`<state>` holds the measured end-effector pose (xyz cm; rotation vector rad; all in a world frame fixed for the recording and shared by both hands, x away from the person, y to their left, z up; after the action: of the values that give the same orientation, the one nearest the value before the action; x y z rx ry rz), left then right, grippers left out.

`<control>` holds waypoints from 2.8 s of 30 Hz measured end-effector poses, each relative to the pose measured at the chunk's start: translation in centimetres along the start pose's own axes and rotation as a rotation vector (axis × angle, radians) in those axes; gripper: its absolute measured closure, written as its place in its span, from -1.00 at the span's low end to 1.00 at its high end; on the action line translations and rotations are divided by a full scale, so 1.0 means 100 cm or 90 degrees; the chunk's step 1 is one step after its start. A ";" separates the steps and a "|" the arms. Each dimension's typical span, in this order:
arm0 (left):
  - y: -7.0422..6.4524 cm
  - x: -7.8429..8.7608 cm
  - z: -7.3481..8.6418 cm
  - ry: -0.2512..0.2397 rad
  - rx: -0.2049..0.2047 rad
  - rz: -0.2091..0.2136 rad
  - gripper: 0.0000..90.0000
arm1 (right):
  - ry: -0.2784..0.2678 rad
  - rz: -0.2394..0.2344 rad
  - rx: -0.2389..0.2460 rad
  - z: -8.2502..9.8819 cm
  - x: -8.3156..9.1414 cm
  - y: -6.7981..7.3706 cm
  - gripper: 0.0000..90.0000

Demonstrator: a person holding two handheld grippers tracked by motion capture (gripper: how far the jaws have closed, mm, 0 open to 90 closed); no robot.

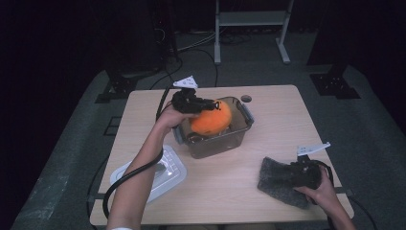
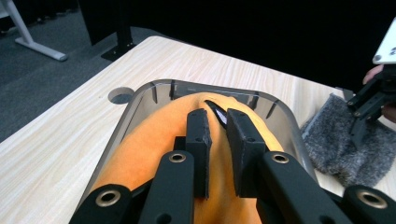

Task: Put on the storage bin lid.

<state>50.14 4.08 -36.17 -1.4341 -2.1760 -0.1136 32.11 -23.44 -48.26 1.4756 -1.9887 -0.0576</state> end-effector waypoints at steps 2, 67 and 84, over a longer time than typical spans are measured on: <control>0.000 -0.003 0.000 0.004 -0.003 0.000 0.77 | -0.001 0.001 0.001 0.000 0.000 0.000 -0.26; -0.007 -0.055 0.024 0.168 -0.040 0.006 0.78 | -0.002 -0.002 0.010 -0.002 0.001 0.003 -0.26; -0.012 -0.042 0.013 0.140 -0.041 0.010 0.72 | -0.001 -0.002 0.011 -0.002 0.001 0.003 -0.26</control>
<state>49.87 0.53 -38.96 -1.4026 -1.9977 -0.3235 31.90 -23.38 -47.95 1.4899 -1.9932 -0.0432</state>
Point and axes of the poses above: each handheld gripper's, and its own axes: x roughly backward along the jaws, z roughly out of its underside, y roughly to its left, the point moved 7 cm from there along -x, roughly forward along the jaws, and after that the axes turned 9 degrees about x, right-handed, at the moved point
